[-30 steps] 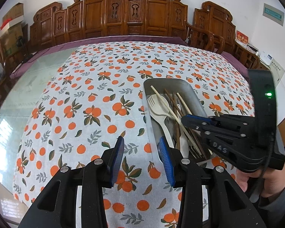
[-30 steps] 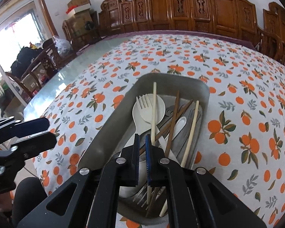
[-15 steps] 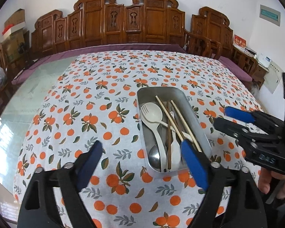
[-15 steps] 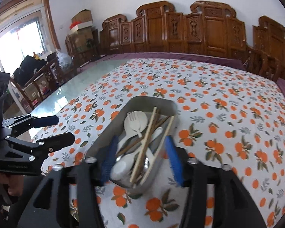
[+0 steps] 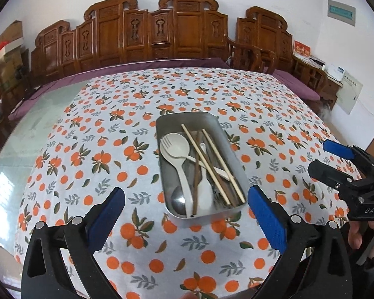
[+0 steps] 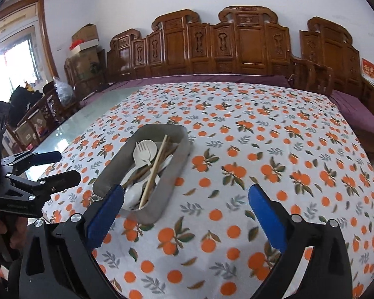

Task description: Organize utensils

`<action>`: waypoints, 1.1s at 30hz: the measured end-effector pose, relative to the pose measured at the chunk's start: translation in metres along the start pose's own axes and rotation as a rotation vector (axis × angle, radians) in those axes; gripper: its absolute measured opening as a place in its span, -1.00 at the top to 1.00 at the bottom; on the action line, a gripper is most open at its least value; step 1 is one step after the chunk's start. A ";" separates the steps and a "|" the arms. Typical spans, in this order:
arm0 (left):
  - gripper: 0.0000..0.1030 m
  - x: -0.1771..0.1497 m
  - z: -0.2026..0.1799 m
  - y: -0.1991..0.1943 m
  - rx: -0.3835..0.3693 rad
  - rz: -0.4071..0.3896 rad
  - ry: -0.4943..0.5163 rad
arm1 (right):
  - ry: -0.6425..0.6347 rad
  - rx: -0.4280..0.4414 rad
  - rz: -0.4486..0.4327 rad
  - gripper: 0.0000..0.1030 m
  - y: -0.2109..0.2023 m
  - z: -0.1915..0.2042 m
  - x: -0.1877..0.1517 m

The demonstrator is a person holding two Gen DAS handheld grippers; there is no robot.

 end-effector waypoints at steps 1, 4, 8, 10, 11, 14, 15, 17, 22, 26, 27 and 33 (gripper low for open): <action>-0.85 0.000 -0.002 -0.002 0.001 -0.004 0.000 | 0.006 -0.005 -0.004 -0.95 -0.005 -0.002 0.000; -0.85 0.002 -0.007 -0.013 0.005 -0.018 -0.008 | 0.011 -0.015 -0.018 -0.95 -0.018 -0.005 0.003; -0.85 0.004 -0.012 -0.027 0.002 -0.031 -0.018 | 0.017 -0.026 -0.036 -0.95 -0.036 -0.006 0.005; -0.85 0.005 -0.015 -0.033 0.010 -0.031 -0.014 | 0.021 -0.033 -0.041 -0.95 -0.044 -0.007 0.006; -0.85 0.006 -0.018 -0.037 0.010 -0.039 -0.009 | 0.021 -0.039 -0.045 -0.95 -0.049 -0.007 0.006; -0.85 0.009 -0.024 -0.048 0.006 -0.059 -0.007 | 0.026 -0.056 -0.060 -0.95 -0.064 -0.010 0.007; -0.85 0.011 -0.026 -0.053 0.001 -0.067 -0.009 | 0.030 -0.061 -0.064 -0.95 -0.068 -0.012 0.008; -0.85 0.015 -0.032 -0.064 -0.008 -0.088 -0.008 | 0.043 -0.075 -0.082 -0.95 -0.080 -0.016 0.010; -0.85 0.029 -0.043 -0.091 -0.009 -0.144 0.005 | 0.048 -0.103 -0.136 -0.95 -0.111 -0.023 0.022; -0.85 0.044 -0.052 -0.118 -0.010 -0.203 0.024 | 0.050 -0.116 -0.193 -0.95 -0.138 -0.023 0.039; -0.85 0.047 -0.054 -0.124 -0.014 -0.216 0.025 | 0.048 -0.120 -0.208 -0.95 -0.145 -0.022 0.043; -0.85 0.063 -0.065 -0.164 -0.036 -0.293 0.036 | 0.039 -0.113 -0.281 -0.95 -0.182 -0.016 0.063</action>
Point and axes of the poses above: each gripper's, at about its wrist camera, not at the fingertips, and y roughly the way its jaws point, z to its left, x to its top, the point moved 6 cm from there along y, roughly the way its jaws point, and after that the axes turned 12 degrees about -z, right-handed, at the moved point
